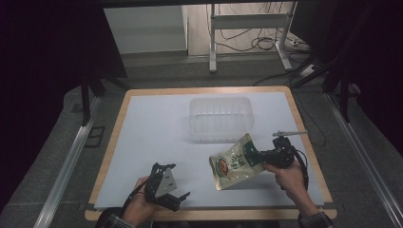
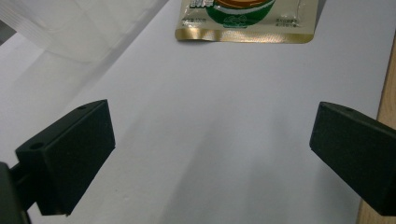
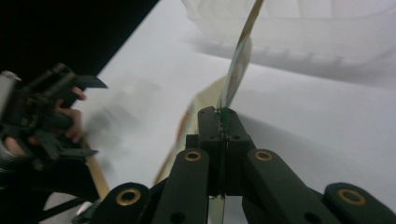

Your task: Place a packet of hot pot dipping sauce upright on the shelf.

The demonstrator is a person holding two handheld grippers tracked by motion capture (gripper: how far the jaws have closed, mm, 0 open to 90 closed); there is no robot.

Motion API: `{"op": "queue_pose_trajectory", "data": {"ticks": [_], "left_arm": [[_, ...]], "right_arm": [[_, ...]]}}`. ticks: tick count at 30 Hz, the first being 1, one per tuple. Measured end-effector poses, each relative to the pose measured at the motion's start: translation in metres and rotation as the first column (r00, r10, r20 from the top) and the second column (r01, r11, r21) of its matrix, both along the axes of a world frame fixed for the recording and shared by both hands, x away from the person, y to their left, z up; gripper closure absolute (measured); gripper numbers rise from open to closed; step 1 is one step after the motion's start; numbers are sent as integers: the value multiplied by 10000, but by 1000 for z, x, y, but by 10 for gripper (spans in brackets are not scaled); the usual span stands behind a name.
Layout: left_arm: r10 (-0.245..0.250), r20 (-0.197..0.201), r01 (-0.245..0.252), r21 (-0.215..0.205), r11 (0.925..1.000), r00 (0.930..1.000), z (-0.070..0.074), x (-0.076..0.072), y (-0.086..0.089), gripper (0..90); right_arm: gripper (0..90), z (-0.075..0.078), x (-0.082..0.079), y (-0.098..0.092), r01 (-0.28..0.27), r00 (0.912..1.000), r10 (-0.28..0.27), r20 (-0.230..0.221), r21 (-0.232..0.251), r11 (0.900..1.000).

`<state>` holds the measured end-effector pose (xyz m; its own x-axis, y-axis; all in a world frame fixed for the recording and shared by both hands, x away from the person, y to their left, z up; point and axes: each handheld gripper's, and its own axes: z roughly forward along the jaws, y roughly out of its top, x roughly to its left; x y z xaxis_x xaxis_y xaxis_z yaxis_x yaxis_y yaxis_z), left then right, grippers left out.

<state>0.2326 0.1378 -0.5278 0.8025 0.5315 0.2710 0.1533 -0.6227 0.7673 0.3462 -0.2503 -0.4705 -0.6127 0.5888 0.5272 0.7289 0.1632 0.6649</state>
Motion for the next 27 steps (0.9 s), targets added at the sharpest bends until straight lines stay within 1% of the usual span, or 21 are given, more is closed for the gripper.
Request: {"op": "queue_pose_trajectory", "data": {"ticks": [2,5,7,15,17,19,22,23,27], "left_arm": [[0,22,0,2,10000,10000,0,0,0,0],[-3,52,3,-30,10000,10000,1,-1,0,0],[-4,70,5,-132,9999,10000,1,0,1,0],[72,8,-71,-439,9990,10000,3,0,3,0],[22,-84,-27,-598,9982,10000,3,1,4,0],[-19,-186,2,-884,9961,9998,4,1,6,0],[-60,-192,39,-1117,9937,9998,5,1,7,0],[-79,-215,54,-1168,9931,9997,5,1,7,0],[-95,-223,67,-1191,9929,9997,5,1,7,0]], "right_arm": [[892,3,0,1,2,10000,-2,19,84,10000],[892,8,1,1,23,9999,-18,-145,385,9993],[891,11,2,1,82,9997,-70,-223,541,9985],[893,26,4,2,100,9996,-72,-263,1076,9941],[892,30,4,3,81,9996,-46,-279,1266,9919],[893,35,4,4,83,9998,-57,-208,1274,9918],[892,42,5,5,70,10000,-66,-41,1204,9927],[892,46,4,5,100,9999,-105,34,1151,9933],[892,51,5,5,193,9997,-208,125,1130,9934]]}}
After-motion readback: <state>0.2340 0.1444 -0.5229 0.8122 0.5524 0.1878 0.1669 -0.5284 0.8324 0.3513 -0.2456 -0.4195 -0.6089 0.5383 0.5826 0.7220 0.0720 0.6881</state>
